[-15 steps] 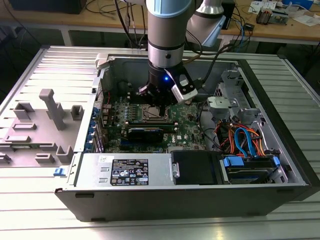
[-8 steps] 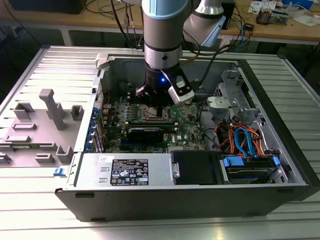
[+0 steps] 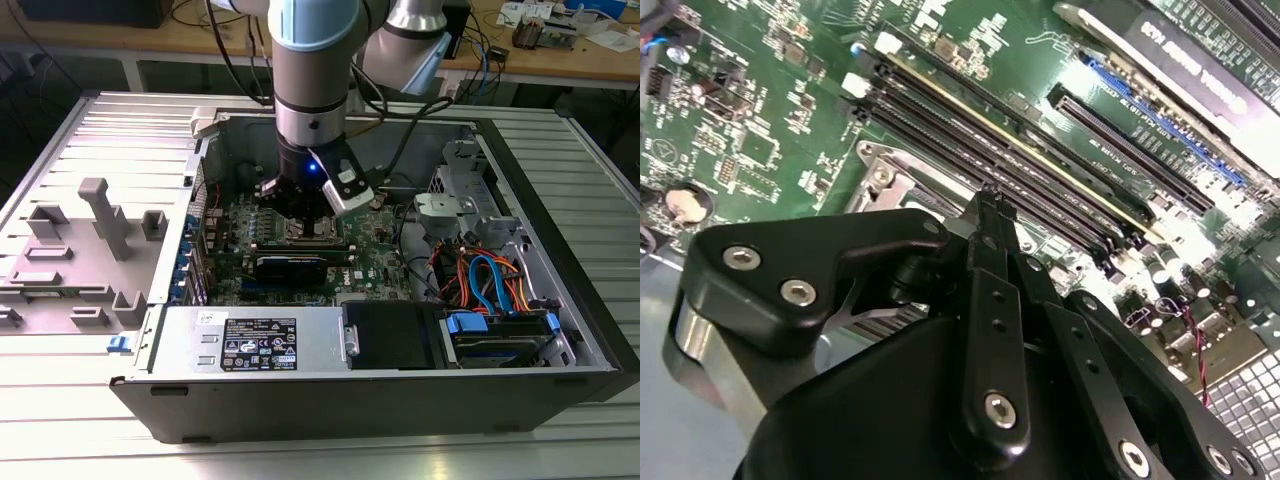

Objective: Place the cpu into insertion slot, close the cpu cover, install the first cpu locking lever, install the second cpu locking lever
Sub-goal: 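Install the second cpu locking lever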

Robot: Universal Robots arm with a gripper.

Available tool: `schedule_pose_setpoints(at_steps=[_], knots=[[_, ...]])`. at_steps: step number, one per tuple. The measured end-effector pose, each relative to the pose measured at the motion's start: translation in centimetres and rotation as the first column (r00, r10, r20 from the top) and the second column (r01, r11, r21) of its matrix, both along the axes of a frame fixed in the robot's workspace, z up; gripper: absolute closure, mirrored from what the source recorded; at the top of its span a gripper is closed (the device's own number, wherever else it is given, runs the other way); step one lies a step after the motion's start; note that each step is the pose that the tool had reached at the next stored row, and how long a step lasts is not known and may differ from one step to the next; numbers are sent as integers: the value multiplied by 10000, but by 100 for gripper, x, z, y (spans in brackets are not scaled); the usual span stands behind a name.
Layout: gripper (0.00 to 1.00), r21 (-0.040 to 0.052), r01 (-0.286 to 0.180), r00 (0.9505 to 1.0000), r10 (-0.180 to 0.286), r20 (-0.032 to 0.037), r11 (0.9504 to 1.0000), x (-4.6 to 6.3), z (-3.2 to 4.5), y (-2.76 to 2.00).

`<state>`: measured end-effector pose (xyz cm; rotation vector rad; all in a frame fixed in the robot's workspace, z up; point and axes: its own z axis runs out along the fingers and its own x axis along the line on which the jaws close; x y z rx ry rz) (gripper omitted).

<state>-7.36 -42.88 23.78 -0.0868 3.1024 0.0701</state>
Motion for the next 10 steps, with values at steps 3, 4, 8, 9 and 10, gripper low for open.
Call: schedule_pose_setpoints(at_steps=[3,4,8,9,10], knots=[[89,23,-1,10000,1,0,10000,-23,-16,0],[89,27,-1,10000,1,1,10000,-24,-17,0],[89,31,0,10000,0,0,10000,-24,-17,0],[89,31,-1,10000,1,1,10000,-24,-17,0],[89,31,0,10000,0,1,10000,-24,-17,0]])
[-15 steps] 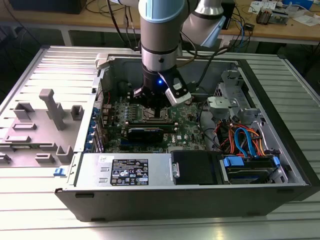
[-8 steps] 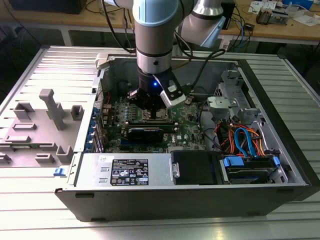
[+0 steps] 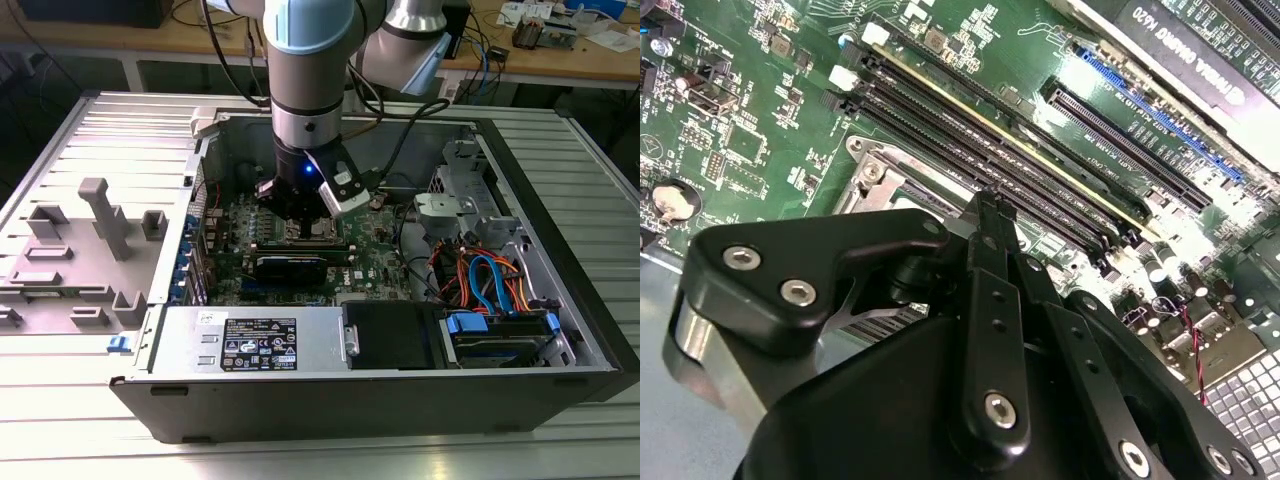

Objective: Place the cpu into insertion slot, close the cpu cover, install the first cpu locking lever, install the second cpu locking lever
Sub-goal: 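Install the second cpu locking lever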

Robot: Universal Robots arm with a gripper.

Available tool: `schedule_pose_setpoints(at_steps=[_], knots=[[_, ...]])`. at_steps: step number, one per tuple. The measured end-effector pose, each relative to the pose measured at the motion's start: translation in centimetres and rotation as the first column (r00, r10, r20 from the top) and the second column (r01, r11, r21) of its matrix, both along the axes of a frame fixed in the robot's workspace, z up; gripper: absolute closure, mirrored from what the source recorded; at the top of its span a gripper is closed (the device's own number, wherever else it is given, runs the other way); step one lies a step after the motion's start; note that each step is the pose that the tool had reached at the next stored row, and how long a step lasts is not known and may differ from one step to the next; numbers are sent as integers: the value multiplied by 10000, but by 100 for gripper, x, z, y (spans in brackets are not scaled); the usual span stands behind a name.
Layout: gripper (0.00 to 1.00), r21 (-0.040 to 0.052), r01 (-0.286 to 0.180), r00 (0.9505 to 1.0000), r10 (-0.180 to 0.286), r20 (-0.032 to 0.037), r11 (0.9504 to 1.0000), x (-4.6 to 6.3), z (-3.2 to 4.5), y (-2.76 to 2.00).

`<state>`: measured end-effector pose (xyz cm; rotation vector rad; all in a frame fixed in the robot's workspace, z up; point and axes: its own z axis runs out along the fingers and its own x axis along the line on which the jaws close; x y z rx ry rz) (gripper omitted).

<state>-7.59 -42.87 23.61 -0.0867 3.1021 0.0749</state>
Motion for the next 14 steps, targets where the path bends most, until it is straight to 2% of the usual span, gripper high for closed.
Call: schedule_pose_setpoints(at_steps=[6,8,9,10,11,12,14], knots=[[89,12,0,10000,0,0,10000,-13,-11,0],[89,58,-4,10000,4,-1,10000,-36,-27,-4],[89,399,-3,10000,3,1,9992,-65,-42,-44],[89,565,-4,10000,4,2,9984,-79,-49,-100],[89,806,-2,10000,1,7,9967,-114,-55,-182],[89,894,-3,10000,3,7,9960,-133,-58,-193],[89,943,-22,10000,21,9,9955,-164,-71,-192]])
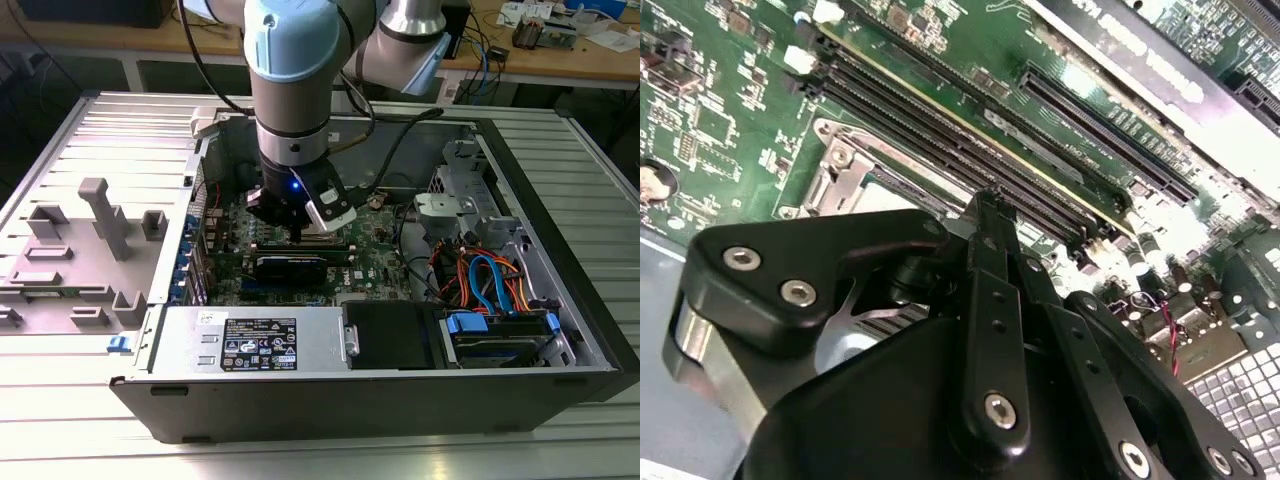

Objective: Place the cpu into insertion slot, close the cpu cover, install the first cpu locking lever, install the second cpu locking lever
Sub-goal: 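Install the second cpu locking lever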

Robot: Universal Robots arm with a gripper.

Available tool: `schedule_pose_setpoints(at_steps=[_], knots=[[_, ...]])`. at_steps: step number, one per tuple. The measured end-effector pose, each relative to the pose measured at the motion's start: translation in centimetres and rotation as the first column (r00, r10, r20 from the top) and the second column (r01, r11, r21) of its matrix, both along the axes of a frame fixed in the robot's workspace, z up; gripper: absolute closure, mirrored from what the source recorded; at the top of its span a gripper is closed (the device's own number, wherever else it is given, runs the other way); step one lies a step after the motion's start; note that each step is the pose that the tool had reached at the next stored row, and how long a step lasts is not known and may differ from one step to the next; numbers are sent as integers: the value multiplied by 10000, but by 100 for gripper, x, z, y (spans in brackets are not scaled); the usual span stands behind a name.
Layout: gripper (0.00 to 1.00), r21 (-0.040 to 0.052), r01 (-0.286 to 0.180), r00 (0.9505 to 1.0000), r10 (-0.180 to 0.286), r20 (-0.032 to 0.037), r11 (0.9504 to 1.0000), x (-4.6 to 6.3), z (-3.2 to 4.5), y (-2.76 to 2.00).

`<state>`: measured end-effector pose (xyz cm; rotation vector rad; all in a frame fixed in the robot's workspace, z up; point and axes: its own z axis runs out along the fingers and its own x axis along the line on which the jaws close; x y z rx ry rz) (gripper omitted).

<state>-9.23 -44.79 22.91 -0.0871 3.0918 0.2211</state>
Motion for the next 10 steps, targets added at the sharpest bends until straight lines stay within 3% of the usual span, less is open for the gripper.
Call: schedule_pose_setpoints(at_steps=[3,10], knots=[[89,134,-126,9999,127,-8,9998,-28,-21,-3],[89,289,-126,9999,127,-17,9995,-29,-41,-12]])
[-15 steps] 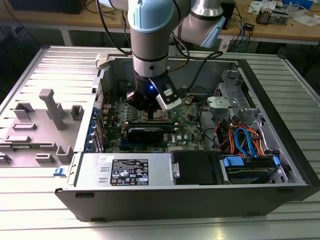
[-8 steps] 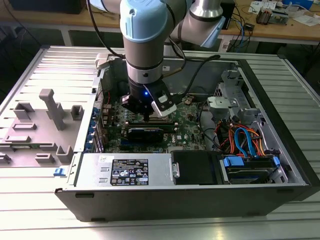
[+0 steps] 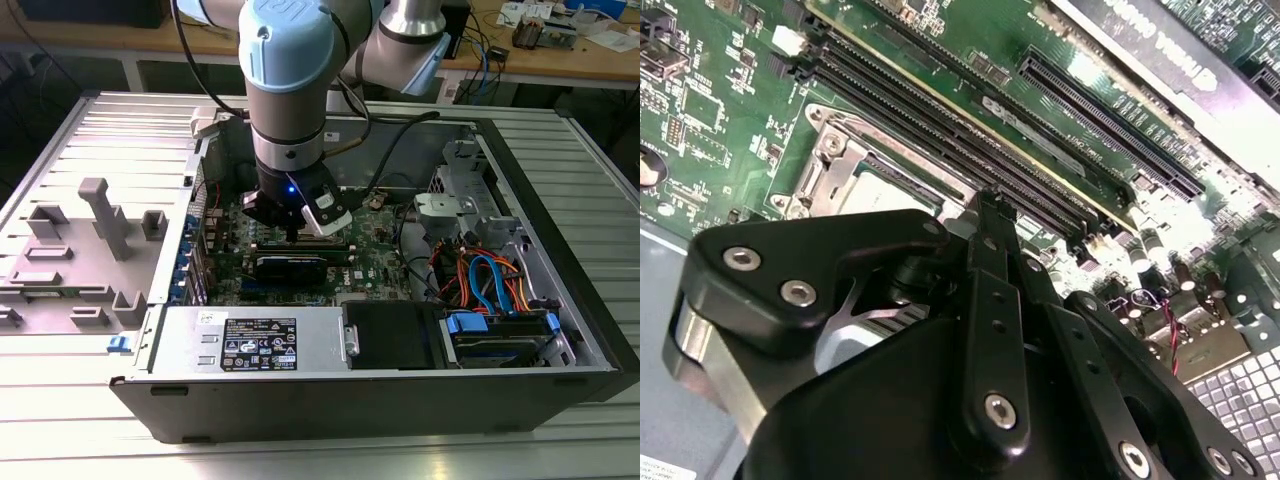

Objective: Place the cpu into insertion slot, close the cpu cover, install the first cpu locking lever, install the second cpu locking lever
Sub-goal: 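Install the second cpu locking lever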

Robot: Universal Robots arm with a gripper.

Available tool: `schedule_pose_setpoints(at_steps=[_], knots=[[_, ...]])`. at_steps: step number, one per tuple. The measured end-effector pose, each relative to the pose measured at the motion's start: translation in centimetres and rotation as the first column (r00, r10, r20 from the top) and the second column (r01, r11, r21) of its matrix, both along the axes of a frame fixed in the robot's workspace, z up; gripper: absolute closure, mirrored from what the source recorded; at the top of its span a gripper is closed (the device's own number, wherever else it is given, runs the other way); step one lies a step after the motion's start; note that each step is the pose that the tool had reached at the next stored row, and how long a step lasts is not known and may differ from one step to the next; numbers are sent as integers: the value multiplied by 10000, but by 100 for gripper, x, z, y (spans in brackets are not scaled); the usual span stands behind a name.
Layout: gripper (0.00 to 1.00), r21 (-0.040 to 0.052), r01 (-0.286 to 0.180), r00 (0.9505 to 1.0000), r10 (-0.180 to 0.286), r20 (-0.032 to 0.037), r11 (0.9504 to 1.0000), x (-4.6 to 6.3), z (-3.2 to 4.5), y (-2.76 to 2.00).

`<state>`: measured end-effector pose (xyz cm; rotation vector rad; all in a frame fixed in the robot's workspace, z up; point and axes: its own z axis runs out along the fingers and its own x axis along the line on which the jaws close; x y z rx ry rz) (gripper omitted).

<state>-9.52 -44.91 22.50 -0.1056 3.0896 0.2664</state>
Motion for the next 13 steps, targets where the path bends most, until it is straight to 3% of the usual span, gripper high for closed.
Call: schedule_pose_setpoints(at_steps=[13], knots=[[89,32,-1,10000,1,-1,10000,0,-1,0]])
